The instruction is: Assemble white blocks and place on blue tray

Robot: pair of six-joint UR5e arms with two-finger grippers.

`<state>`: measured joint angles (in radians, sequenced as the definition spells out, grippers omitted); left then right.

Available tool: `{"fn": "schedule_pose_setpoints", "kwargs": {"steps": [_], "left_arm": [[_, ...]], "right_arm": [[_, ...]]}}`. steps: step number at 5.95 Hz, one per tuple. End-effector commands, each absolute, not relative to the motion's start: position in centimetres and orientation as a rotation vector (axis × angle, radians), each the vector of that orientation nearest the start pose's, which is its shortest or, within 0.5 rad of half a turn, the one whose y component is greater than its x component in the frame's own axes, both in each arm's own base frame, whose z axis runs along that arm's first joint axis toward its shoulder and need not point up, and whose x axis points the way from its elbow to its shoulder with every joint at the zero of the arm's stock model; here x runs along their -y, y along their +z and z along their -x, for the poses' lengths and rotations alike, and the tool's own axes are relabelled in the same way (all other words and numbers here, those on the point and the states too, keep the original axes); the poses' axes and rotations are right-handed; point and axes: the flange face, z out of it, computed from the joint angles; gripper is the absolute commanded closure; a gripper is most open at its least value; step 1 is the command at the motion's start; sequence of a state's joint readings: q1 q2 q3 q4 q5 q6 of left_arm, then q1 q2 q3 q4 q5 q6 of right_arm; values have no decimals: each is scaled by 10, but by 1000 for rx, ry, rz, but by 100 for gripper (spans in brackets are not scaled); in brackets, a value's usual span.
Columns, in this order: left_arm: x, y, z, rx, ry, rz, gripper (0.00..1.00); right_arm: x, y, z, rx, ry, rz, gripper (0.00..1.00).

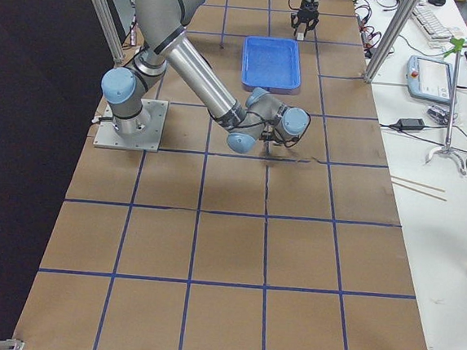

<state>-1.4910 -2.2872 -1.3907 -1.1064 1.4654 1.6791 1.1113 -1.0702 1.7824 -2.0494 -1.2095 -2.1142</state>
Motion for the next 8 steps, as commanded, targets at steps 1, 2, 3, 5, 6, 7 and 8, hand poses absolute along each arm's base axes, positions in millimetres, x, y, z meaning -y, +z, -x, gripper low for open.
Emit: {"fn": "schedule_pose_setpoints", "kwargs": {"steps": [1,2,3,5,6,7,8], "left_arm": [[717,202,87,2122,77,2180,78],[715,229,88,2139,109,2201,79],[704,256,92,2126,87,2188,79],[678,270,165,2069,22,2214,78],[662,275,212,2061,14,2226,78],[622,260,262,2039,-63,2253,78],[598,244,272,2050,-107,2258,78]], "right_arm": [[592,166,108,-1940,-401,2011,37],[593,168,109,-1941,-404,2016,47],[592,168,109,-1939,-401,2017,51],[594,170,109,-1941,-404,2022,69],[594,172,110,-1943,-406,2024,79],[594,172,110,-1943,-406,2024,83],[598,181,111,-1958,-417,2027,83]]}}
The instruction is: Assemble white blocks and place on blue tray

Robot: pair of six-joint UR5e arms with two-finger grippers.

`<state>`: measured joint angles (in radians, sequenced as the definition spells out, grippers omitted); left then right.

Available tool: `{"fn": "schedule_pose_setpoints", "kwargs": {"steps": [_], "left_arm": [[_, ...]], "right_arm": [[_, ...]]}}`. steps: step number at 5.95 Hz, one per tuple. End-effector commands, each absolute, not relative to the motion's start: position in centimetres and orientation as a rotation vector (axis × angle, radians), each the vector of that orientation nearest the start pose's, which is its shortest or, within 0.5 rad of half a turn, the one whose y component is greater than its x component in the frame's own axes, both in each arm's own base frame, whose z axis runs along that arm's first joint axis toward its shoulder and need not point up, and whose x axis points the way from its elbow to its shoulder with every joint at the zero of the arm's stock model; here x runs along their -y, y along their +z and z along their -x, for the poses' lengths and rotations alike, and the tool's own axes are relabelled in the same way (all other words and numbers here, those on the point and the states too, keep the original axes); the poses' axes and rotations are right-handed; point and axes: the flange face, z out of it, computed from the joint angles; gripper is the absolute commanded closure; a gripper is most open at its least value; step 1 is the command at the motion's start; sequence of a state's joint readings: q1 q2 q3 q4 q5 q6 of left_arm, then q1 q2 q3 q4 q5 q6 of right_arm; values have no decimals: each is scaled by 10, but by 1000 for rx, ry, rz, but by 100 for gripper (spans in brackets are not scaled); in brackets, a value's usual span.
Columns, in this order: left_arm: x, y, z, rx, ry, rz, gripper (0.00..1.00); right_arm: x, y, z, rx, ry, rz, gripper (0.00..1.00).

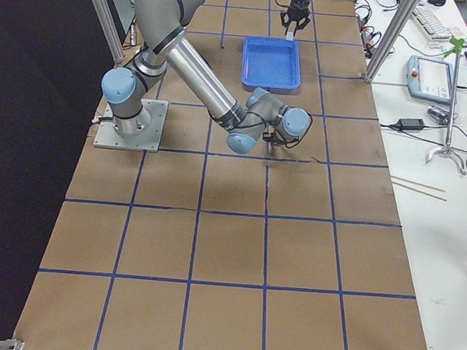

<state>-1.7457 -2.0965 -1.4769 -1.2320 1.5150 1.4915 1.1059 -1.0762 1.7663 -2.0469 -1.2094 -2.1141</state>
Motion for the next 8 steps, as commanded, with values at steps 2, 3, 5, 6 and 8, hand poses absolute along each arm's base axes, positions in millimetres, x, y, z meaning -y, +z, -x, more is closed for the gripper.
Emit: {"fn": "schedule_pose_setpoints", "kwargs": {"steps": [2,3,5,6,8], "left_arm": [[576,199,281,2054,-85,2259,78],[573,187,298,2068,-64,2260,78],[571,180,305,2060,-53,2280,75],[568,180,304,2061,-59,2278,41],[568,189,303,2103,-54,2251,2]], "right_arm": [[612,230,113,-1959,-432,2053,83],[608,255,105,-1946,-464,2064,84],[602,290,70,-1856,-493,2153,86],[602,298,53,-1831,-494,2185,87],[594,304,35,-1835,-464,2122,85]]}}
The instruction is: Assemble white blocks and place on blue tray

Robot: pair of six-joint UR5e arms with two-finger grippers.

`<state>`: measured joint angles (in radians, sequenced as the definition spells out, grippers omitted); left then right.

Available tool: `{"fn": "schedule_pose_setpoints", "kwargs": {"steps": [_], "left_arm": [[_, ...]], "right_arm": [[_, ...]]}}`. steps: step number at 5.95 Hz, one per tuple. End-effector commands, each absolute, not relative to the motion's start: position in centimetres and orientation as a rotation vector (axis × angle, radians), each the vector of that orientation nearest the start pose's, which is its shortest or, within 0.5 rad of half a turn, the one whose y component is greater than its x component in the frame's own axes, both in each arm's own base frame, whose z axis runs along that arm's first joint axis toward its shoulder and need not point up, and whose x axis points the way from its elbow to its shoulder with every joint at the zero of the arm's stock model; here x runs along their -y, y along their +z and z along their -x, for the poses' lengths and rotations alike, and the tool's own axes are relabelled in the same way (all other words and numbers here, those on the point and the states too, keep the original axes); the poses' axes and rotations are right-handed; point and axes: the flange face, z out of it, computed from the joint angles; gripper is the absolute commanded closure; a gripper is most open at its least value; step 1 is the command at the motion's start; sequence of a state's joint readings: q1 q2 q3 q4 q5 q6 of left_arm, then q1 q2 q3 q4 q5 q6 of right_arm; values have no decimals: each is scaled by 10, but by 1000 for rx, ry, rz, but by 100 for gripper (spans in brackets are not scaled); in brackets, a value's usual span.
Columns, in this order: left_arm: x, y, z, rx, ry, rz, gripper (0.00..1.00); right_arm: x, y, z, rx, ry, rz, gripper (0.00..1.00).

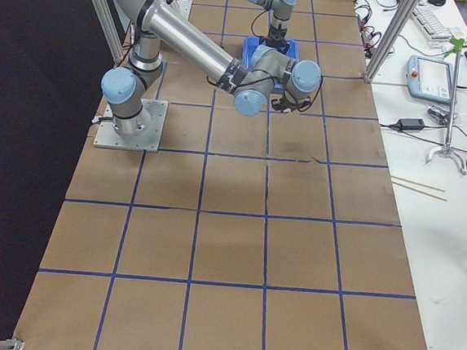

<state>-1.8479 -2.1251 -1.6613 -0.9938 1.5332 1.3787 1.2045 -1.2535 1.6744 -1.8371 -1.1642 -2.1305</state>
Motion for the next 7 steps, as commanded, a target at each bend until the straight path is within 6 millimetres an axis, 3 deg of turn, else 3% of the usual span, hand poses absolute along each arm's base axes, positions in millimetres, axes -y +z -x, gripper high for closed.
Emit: {"fn": "schedule_pose_setpoints", "kwargs": {"steps": [1,3,6,7], "left_arm": [[574,220,296,2125,-24,2252,1],[562,315,257,2195,0,2199,1],[530,463,207,2353,-35,1998,1],[512,483,206,2420,-13,1931,1]], "right_arm": [[593,303,24,-1865,-447,2079,85],[591,299,-18,-1863,-409,2040,86],[582,291,-104,-1846,-408,2001,86],[579,285,-140,-1888,-425,1999,86]]}}
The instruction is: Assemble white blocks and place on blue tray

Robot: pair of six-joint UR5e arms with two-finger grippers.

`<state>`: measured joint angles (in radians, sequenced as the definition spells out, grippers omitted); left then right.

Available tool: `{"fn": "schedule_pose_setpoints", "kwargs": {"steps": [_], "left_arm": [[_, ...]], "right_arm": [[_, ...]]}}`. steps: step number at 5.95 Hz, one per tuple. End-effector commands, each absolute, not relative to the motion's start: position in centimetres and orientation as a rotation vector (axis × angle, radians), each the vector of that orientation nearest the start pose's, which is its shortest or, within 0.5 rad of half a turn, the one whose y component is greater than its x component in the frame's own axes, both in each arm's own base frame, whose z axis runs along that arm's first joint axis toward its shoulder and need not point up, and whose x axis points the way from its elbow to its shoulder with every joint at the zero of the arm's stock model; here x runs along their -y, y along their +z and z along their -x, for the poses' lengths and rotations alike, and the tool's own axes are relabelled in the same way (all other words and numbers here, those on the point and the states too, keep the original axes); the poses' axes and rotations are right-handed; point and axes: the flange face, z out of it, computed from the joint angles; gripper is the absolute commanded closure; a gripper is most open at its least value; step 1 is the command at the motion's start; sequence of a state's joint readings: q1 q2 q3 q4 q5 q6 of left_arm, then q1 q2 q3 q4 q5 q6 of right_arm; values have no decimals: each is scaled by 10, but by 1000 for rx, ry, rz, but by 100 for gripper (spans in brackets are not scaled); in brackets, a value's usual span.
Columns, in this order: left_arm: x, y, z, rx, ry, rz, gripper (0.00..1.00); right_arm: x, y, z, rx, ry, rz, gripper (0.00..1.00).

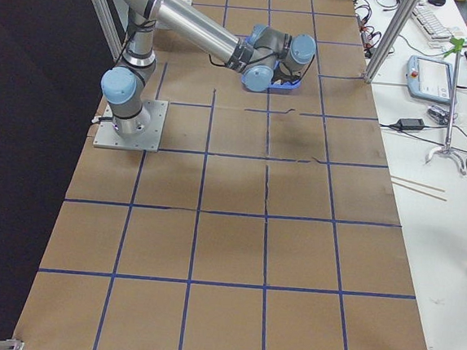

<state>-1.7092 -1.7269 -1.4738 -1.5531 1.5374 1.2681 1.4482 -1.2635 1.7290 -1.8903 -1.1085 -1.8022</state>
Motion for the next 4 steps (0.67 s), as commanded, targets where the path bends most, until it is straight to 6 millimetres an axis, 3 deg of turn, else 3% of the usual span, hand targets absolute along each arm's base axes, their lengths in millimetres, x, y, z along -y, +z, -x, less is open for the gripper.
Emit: {"fn": "schedule_pose_setpoints", "kwargs": {"steps": [1,2,4], "left_arm": [[493,498,205,-2566,8,-1895,1],[490,508,202,-2657,-20,-1725,1],[497,526,174,-2907,-144,-1149,1]], "right_arm": [[570,277,-171,-1931,-445,1985,86],[560,269,-191,-1952,-465,1979,86],[549,243,-256,-1976,-517,1983,86]]}}
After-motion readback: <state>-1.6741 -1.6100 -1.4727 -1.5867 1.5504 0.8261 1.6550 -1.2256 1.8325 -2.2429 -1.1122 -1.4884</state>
